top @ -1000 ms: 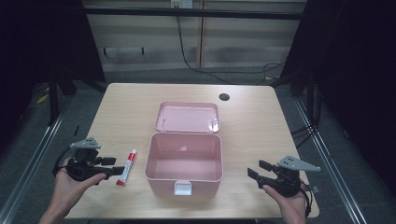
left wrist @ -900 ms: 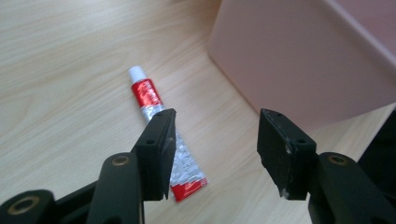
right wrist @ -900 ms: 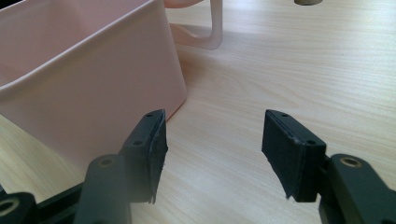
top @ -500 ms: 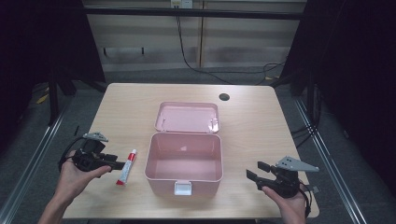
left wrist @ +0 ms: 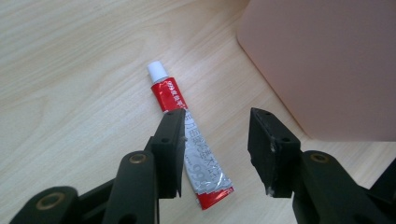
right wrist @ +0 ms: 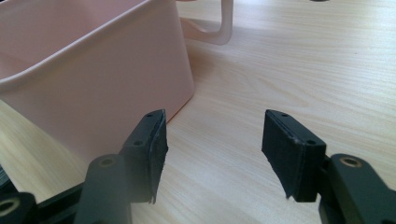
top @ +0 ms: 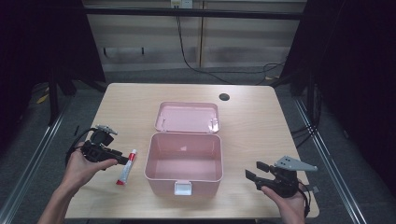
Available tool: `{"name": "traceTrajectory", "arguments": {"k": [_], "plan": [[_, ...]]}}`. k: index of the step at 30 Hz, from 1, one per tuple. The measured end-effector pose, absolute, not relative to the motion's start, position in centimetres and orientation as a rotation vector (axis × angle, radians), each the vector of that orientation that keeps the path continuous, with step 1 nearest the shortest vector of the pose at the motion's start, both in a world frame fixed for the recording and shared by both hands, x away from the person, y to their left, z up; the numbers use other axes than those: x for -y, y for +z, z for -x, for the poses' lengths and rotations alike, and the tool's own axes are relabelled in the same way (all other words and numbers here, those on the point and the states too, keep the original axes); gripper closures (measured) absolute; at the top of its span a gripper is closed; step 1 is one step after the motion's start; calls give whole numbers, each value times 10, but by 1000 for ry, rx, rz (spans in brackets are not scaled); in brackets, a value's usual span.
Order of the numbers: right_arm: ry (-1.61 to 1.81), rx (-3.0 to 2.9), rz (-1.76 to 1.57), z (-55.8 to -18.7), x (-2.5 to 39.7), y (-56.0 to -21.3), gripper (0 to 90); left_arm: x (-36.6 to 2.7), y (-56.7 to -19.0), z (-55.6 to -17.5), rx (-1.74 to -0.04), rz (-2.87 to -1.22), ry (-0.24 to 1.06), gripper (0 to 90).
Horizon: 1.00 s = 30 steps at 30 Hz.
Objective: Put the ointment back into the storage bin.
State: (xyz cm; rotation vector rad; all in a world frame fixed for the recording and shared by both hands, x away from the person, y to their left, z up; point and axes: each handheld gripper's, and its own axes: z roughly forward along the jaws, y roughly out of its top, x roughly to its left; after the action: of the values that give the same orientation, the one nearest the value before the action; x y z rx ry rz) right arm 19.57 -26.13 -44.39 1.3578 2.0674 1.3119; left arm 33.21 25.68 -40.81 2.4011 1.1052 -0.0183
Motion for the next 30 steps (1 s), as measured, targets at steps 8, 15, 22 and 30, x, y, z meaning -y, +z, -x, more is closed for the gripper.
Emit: {"name": "traceTrajectory", "arguments": {"k": [8,15,22,30], "plan": [[1317,-2077,-1353,-195,262,-444,403,-249,-419,-341,-1178,-2457,-53,637],[1309,-2091,-1353,-195,261,-445,397,-246,-428,-349,-1200,-2501,-98,567],[1311,-2120,-1354,-197,259,-447,377,-247,-440,-354,-1223,-2526,-113,566],[1312,-2118,-1357,-197,259,-447,378,-240,-449,-360,-1245,-2575,-150,550]]}}
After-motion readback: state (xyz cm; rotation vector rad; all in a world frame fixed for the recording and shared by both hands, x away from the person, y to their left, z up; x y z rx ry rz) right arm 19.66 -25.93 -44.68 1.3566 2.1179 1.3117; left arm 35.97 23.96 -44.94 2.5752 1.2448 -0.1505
